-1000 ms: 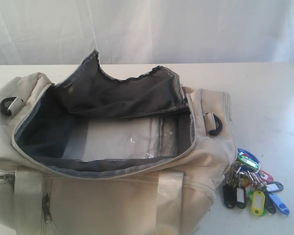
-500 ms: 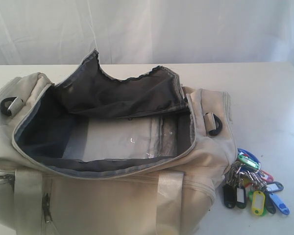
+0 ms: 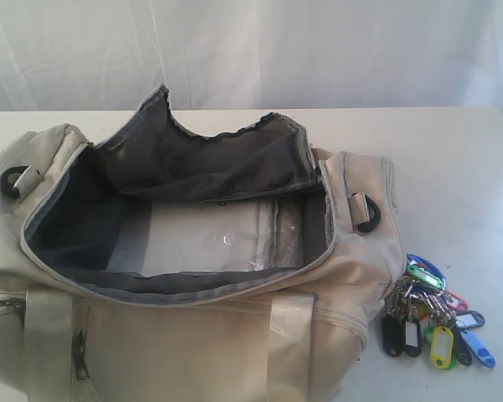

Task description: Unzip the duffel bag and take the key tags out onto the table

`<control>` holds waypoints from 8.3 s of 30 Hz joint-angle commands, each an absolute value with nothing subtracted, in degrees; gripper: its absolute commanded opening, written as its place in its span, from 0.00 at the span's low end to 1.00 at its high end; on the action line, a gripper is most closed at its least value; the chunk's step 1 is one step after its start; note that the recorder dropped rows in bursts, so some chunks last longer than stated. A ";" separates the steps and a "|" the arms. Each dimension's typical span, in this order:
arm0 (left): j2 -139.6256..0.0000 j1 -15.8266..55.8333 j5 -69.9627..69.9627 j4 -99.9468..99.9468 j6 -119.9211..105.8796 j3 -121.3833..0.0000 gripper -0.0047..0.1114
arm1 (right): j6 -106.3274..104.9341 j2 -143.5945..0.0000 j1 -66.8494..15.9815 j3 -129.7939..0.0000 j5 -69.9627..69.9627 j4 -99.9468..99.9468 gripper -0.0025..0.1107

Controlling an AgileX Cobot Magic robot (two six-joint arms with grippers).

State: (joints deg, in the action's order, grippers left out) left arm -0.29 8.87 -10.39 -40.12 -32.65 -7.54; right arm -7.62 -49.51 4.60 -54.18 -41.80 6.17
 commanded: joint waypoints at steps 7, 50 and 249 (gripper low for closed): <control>0.00 9.29 -10.34 -8.33 -6.28 0.00 0.04 | -7.60 -49.21 4.67 -54.57 -41.05 6.19 0.02; 0.00 -2.81 -12.94 -5.86 1.47 0.00 0.04 | -7.60 -49.21 4.67 -54.57 -41.05 6.19 0.02; 0.00 -5.55 -11.58 -5.24 1.35 0.00 0.04 | -0.46 0.00 11.33 0.00 -19.95 0.00 0.02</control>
State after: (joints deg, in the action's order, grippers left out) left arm -0.26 -5.37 -11.78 -4.86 0.96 -0.16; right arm 0.42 -0.37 11.05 -0.31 -20.41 0.00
